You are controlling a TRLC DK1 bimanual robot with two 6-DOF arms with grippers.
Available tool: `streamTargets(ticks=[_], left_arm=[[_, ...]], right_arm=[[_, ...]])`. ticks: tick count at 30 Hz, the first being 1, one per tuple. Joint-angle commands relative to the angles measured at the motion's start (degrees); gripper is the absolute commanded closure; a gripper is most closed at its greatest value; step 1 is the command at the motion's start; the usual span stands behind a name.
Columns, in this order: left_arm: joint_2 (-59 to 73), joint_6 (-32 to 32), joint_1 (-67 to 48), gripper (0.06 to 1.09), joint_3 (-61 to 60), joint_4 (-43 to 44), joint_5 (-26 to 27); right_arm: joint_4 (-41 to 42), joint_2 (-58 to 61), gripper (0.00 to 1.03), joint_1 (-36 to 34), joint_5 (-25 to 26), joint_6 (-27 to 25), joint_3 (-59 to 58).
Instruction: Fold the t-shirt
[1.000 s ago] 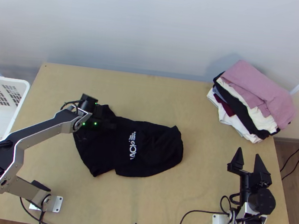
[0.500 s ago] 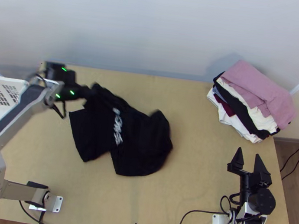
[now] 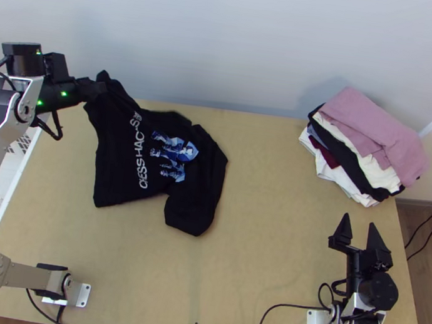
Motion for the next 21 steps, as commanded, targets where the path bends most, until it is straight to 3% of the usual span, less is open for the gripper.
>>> streamTargets(ticks=[1, 5, 14, 21], left_arm=[[-3.0, 0.1, -4.1, 1.05, 1.7, -1.7, 0.1], [-5.1, -0.8, -11.7, 1.05, -0.6, -2.1, -1.0], [-3.7, -1.0, -29.4, 1.05, -3.6, -1.9, -8.5], [0.4, -2.9, -39.7, 1.05, -5.9, -0.5, -10.3]], right_arm=[[-1.3, 0.3, 0.05, -0.2, 0.7, 0.6, -0.2], [-1.3, 0.3, 0.05, -0.2, 0.7, 0.6, -0.2], [-1.3, 0.3, 0.05, -0.2, 0.7, 0.6, -0.2], [-1.3, 0.3, 0.05, -0.2, 0.7, 0.6, -0.2]])
